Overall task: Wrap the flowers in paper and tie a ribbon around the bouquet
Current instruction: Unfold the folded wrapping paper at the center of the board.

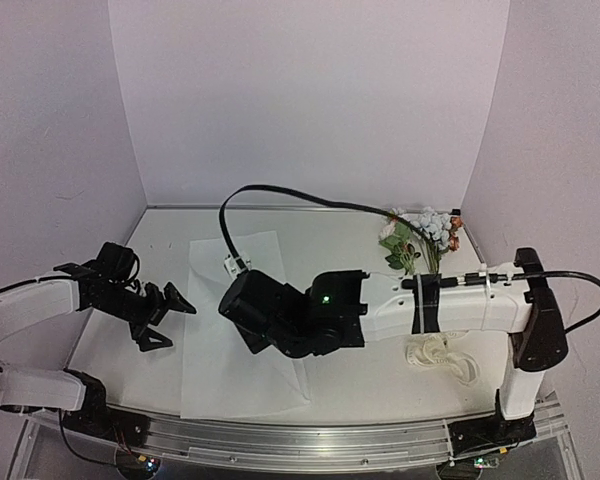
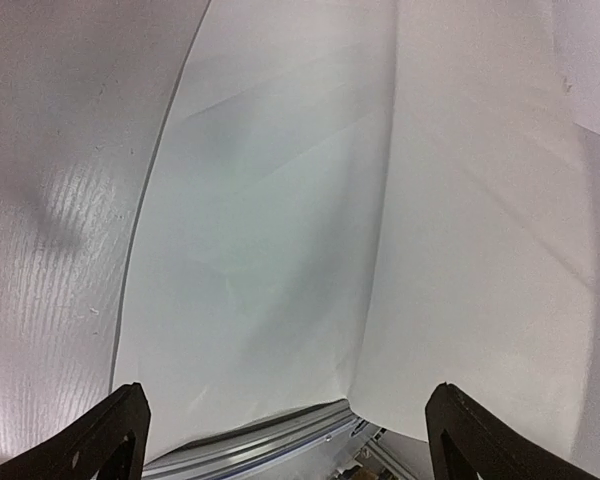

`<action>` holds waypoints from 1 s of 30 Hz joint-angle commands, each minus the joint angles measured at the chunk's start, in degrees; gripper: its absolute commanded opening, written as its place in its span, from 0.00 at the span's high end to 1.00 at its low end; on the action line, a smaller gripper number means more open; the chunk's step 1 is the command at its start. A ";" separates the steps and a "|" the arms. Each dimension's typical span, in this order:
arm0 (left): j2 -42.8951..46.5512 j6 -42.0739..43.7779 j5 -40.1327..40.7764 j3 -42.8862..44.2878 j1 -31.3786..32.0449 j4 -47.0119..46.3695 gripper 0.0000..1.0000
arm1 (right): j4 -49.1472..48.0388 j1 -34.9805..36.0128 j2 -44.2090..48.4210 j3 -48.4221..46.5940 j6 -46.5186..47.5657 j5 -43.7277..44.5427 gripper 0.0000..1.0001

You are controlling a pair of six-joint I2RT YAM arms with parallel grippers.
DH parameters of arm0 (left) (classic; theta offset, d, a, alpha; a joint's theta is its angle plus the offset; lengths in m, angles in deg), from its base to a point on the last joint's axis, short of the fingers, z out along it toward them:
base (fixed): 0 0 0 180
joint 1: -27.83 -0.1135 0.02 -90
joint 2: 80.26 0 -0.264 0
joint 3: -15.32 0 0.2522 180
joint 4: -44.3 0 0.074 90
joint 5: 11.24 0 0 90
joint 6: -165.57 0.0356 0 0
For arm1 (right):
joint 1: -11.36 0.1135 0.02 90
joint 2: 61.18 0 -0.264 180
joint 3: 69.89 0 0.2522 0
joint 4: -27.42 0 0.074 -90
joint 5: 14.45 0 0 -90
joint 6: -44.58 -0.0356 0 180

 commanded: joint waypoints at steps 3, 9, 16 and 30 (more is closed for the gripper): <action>-6.35 3.46 -3.88 0.29 -0.91 -8.30 0.03 | 5.75 -1.20 6.89 1.98 -6.17 19.12 1.00; -13.93 2.54 -8.56 2.87 0.38 -18.26 0.17 | 14.24 -2.98 10.17 7.42 -18.76 23.80 1.00; -25.66 -1.73 -8.34 7.76 6.80 -27.88 0.23 | 18.52 -4.88 13.14 12.23 -29.74 24.98 1.00; -34.23 -5.98 -5.65 12.38 9.83 -33.34 0.26 | 18.89 -6.61 17.61 17.26 -34.45 23.01 1.00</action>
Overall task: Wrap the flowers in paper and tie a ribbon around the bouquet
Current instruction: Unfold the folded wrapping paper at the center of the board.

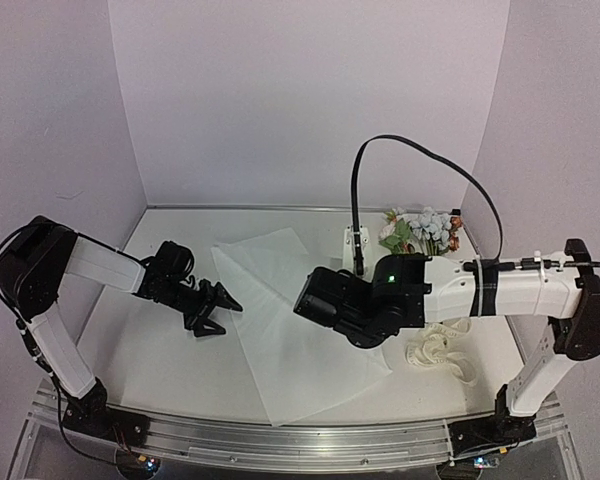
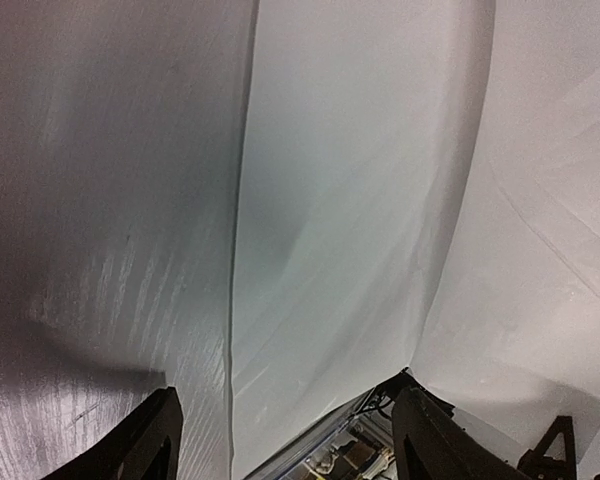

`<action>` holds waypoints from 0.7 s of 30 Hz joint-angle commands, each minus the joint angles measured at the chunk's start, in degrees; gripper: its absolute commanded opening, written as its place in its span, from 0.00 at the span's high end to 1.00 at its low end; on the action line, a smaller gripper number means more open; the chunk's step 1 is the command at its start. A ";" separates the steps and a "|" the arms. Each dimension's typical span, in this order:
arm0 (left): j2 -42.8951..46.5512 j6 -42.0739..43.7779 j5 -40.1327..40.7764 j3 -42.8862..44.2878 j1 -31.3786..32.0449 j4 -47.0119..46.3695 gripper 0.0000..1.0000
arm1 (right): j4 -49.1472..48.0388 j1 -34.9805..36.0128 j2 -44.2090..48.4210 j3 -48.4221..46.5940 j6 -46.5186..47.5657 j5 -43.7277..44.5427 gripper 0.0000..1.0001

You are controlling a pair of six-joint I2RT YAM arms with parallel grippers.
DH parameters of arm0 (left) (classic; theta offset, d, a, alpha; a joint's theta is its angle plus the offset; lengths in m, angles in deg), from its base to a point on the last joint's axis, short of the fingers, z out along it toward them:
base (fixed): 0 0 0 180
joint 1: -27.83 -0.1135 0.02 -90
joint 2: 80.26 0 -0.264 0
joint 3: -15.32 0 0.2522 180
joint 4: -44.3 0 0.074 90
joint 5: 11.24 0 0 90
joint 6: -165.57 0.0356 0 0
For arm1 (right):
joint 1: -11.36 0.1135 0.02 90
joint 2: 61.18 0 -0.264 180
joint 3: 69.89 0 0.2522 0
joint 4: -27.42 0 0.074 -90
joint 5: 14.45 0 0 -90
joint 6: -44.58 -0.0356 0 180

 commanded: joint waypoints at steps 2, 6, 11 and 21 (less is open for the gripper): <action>0.95 -0.52 1.63 5.54 1.72 -2.60 0.26 | 0.85 -0.45 2.46 -0.06 -1.32 -0.77 1.00; -0.91 -0.82 0.93 6.83 2.90 -8.36 0.31 | -0.71 -0.38 4.40 0.57 -3.21 -6.51 1.00; -7.06 0.94 2.63 10.81 5.09 -9.19 0.32 | -2.74 -0.40 7.72 3.21 -5.91 -11.24 1.00; -12.65 2.42 9.16 10.61 5.73 -2.33 0.37 | -2.80 -0.47 13.12 8.93 -7.37 -6.17 1.00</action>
